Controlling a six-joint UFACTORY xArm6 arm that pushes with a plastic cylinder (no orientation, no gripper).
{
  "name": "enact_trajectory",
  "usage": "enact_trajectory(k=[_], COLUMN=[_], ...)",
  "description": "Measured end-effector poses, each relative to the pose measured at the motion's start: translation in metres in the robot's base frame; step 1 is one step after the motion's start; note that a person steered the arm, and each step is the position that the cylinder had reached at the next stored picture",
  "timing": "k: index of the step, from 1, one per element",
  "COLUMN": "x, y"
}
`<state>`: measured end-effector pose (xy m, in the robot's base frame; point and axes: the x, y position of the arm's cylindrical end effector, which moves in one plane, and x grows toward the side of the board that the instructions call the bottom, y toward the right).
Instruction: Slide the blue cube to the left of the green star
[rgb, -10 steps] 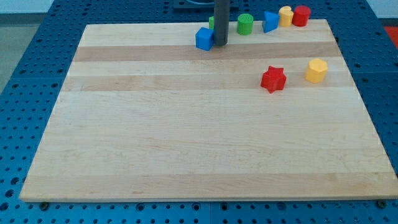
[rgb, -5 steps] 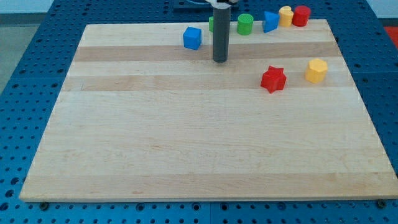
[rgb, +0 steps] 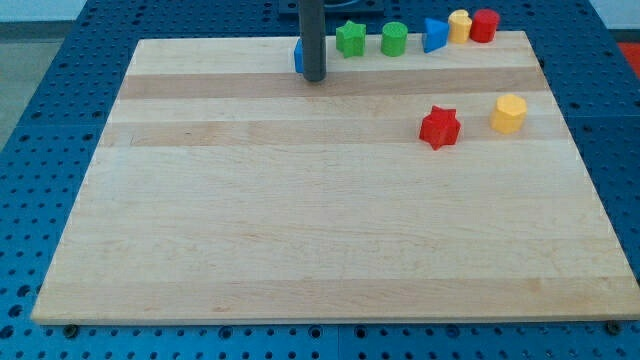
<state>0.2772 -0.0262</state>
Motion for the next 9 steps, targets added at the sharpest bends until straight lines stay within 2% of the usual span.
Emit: enact_trajectory(k=[2, 4, 6, 7, 8, 9], x=[-0.005, -0.042, -0.043, 0.012, 0.063, 0.045], y=[0.0, 0.0, 0.0, 0.001, 0.037, 0.089])
